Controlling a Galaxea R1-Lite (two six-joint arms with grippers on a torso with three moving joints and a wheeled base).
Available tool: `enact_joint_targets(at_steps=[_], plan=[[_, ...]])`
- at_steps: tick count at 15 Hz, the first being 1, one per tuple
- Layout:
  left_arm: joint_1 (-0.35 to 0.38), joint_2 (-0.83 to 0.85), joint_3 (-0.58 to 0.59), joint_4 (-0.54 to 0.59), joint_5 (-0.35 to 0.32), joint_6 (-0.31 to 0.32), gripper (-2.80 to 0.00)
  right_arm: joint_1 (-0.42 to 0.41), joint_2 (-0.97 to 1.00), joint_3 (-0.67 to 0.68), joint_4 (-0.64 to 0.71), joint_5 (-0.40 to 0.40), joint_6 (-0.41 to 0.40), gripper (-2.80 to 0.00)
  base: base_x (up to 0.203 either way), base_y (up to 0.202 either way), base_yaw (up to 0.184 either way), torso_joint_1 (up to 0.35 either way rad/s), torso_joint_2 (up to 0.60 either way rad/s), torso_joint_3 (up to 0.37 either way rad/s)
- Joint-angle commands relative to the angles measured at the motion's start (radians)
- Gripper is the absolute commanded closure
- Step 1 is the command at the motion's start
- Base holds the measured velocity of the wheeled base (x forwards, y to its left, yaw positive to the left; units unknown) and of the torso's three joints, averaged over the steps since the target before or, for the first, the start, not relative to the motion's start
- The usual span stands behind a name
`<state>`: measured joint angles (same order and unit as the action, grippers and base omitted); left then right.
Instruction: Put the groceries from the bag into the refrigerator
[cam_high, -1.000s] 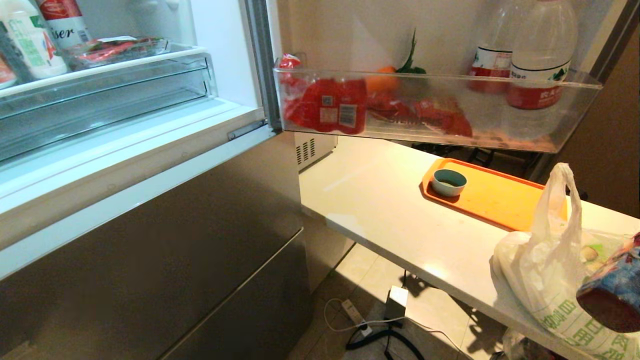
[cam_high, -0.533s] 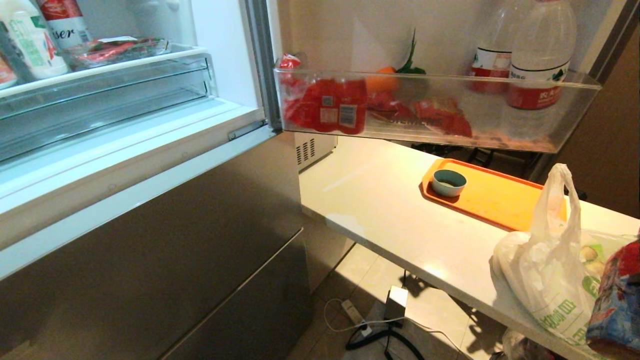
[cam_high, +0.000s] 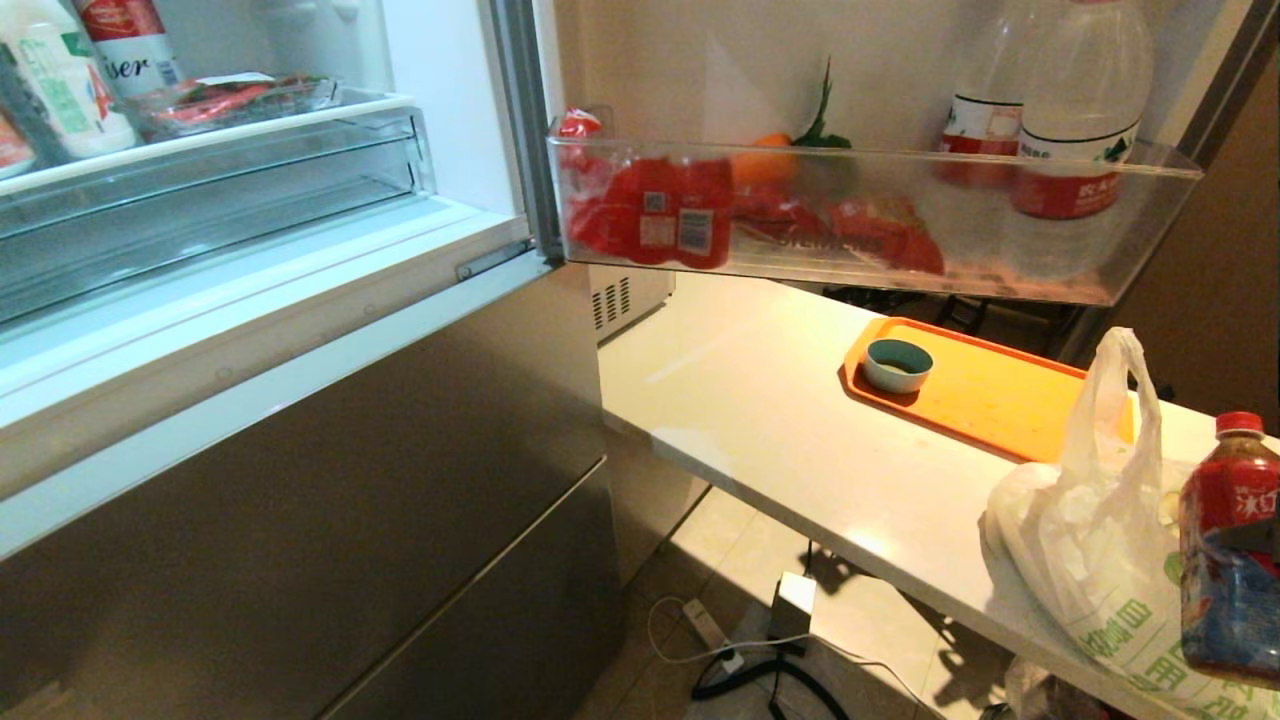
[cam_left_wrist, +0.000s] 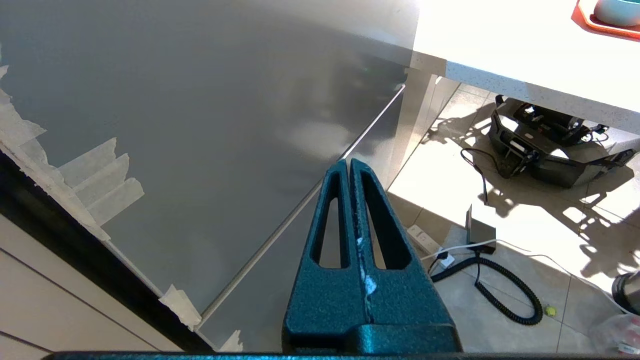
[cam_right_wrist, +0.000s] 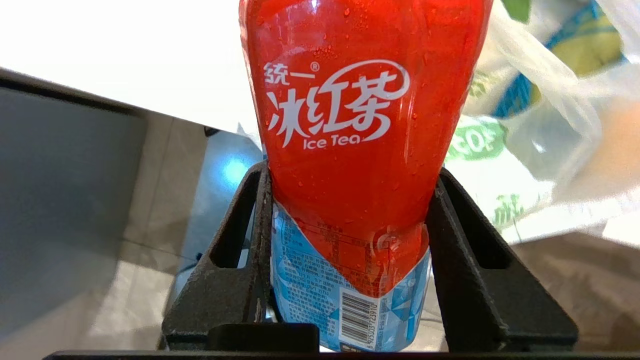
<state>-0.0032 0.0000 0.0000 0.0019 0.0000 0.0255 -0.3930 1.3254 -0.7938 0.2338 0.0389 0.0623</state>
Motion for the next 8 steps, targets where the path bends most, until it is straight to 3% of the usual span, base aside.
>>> enact_joint_targets(at_steps=[1,8], plan=[[0.0,0.0,0.0,0.0,0.0,0.001,0.0,0.0,0.018,0.002,-0.012,-0.001,-0.008,0.0,0.0,0.0,0.0,0.0,0.0,0.0],[0.0,0.0,0.0,0.0,0.0,0.001,0.0,-0.002,0.059,0.0,-0.053,-0.004,-0.02,0.0,0.0,0.0,0.0,0.0,0.0,0.0]])
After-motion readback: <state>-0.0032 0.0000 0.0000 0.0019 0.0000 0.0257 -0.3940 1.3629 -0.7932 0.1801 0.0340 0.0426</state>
